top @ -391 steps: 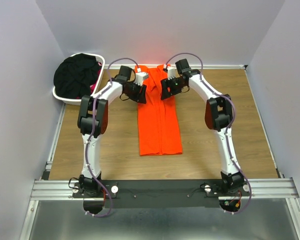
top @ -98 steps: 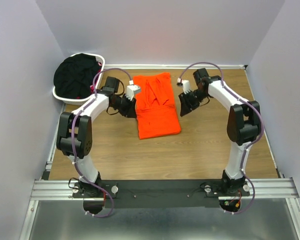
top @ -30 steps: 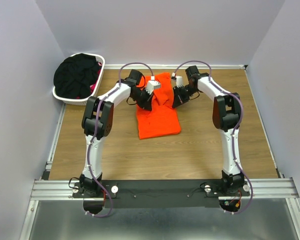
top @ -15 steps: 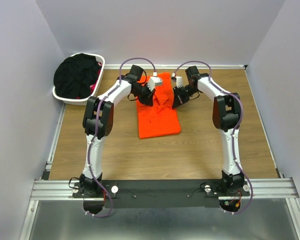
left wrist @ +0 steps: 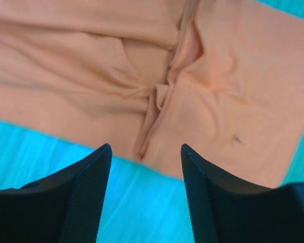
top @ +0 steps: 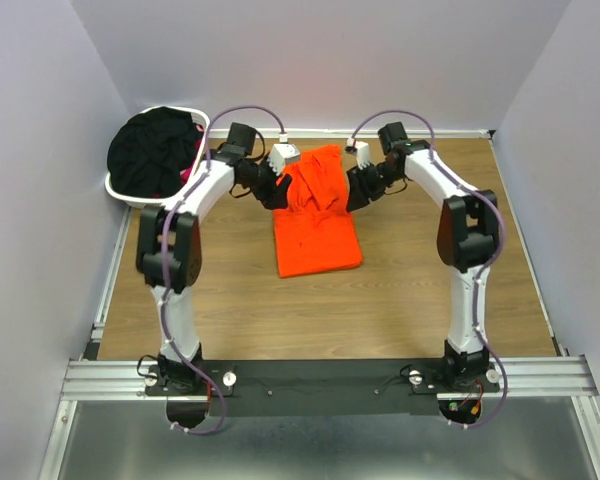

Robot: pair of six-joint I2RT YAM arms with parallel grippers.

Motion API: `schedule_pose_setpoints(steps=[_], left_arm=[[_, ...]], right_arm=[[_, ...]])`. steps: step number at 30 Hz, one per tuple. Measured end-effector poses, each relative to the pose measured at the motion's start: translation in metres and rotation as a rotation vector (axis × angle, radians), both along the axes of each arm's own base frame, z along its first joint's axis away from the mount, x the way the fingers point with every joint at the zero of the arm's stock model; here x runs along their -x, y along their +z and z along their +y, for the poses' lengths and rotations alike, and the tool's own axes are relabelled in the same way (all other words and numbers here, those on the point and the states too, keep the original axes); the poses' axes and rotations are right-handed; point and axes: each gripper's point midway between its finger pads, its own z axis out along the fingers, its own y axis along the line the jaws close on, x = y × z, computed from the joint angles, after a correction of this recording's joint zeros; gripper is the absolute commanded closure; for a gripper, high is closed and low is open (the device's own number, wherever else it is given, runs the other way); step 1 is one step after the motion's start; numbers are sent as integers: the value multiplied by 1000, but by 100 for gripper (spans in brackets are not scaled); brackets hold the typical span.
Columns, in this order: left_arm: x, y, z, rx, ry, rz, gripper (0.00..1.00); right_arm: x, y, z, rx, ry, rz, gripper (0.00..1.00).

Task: Fold and stack the t-shirts
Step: Fold the tshirt

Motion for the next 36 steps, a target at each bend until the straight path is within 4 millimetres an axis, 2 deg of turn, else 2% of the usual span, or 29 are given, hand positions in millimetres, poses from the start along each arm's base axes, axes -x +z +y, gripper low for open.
schedule_pose_setpoints(steps=[2, 3, 4, 6, 8, 10, 15, 17, 18, 20, 25, 31, 36], left_arm=[[16, 26, 7, 5, -19, -74, 24], [27, 44, 9, 11, -38, -139, 23], [40, 55, 13, 10, -61, -193, 22], [75, 71, 24, 0, -107, -290, 20], [103, 72, 31, -15, -161, -380, 20], [125, 60, 34, -34, -208, -423, 20], [176, 0, 27, -101, -353, -458, 27], [189, -15, 19, -115, -405, -466, 30], [194, -20, 14, -122, -431, -480, 33], [194, -22, 4, -128, -459, -516, 35], [181, -33, -12, -153, -485, -550, 38], [184, -48, -22, -178, -527, -543, 38], [186, -50, -25, -196, -548, -557, 36]], right_arm=[[9, 24, -7, 6, 40, -77, 47], [14, 36, -10, 10, 64, -122, 47], [21, 49, -14, 17, 93, -177, 47], [39, 73, -26, 48, 169, -292, 47], [50, 82, -33, 73, 234, -377, 49], [68, 78, -42, 112, 310, -427, 50], [108, 21, -52, 190, 495, -401, 55], [120, 6, -51, 205, 542, -386, 56], [131, -4, -45, 210, 588, -379, 56], [140, -10, -34, 206, 642, -395, 56], [158, -18, -16, 198, 748, -458, 57], [173, -34, -19, 216, 814, -486, 57], [167, -37, -18, 236, 821, -522, 57]])
